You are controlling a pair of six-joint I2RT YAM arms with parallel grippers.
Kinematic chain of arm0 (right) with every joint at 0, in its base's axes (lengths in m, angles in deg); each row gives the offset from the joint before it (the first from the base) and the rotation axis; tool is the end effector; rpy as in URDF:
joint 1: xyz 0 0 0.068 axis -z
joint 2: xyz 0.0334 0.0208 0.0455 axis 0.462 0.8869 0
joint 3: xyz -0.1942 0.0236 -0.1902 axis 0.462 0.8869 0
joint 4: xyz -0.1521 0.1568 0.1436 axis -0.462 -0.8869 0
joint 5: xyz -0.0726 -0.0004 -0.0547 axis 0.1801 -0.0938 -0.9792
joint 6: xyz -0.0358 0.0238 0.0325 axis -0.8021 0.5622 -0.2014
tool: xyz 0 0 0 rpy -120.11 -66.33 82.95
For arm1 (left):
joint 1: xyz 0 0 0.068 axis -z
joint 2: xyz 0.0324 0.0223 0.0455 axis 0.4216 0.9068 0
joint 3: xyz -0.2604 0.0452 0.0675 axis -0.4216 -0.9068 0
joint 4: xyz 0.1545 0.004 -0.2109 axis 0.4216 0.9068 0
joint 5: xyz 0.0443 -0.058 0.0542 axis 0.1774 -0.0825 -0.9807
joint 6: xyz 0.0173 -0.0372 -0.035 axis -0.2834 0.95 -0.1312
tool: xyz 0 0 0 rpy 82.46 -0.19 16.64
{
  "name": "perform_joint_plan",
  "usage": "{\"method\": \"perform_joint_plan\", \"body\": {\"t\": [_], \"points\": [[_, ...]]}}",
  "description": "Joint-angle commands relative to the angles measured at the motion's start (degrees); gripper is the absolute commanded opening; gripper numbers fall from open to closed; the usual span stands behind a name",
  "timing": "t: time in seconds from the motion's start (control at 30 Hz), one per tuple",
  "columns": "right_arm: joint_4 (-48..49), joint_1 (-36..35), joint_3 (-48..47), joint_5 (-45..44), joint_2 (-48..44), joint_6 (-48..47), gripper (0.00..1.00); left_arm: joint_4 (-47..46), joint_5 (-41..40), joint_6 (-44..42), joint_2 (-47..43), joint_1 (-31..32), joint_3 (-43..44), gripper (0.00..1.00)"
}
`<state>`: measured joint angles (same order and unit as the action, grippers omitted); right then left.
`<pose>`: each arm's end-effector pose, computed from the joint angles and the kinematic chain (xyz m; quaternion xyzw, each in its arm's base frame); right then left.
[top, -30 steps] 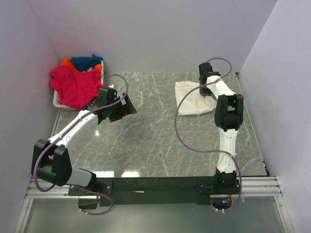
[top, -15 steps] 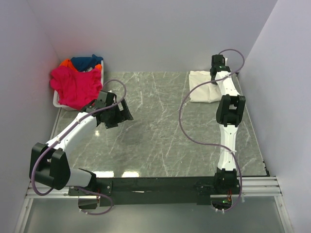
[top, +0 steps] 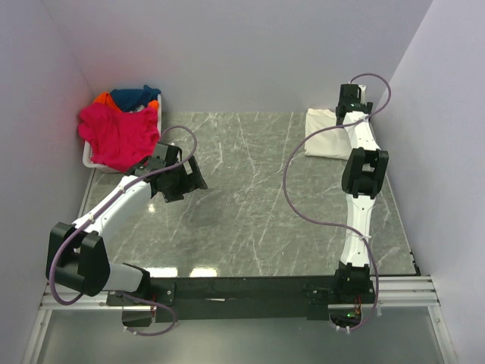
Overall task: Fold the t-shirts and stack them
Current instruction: Neatly place the folded tshirt to the corner
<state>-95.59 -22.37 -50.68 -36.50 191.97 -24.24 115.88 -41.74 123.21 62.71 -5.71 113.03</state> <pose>0.5604 -0.0678 0.2047 0.1208 0.8917 -0.2550 0.3540 0.2608 -0.0951 0.2543 -0.1669 0.9358 -0.1988 0.2385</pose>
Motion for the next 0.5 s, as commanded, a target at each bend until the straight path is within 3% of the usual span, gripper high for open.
{"method": "perform_joint_plan", "body": {"t": [0.0,0.27,0.47], "points": [[5.01,1.0,-2.12,-6.44,-2.0,-2.0,0.84,-0.2,-0.44,0.58,0.09,-0.06,1.61,0.99],[13.18,-0.4,12.28,-8.73,-12.28,-0.77,0.9,-0.47,-1.67,0.76,-2.19,-0.06,2.31,0.99],[11.69,-2.68,16.86,-6.89,-17.82,4.84,0.91,-1.08,-2.81,0.5,-5.0,-0.06,2.23,0.99]]}}
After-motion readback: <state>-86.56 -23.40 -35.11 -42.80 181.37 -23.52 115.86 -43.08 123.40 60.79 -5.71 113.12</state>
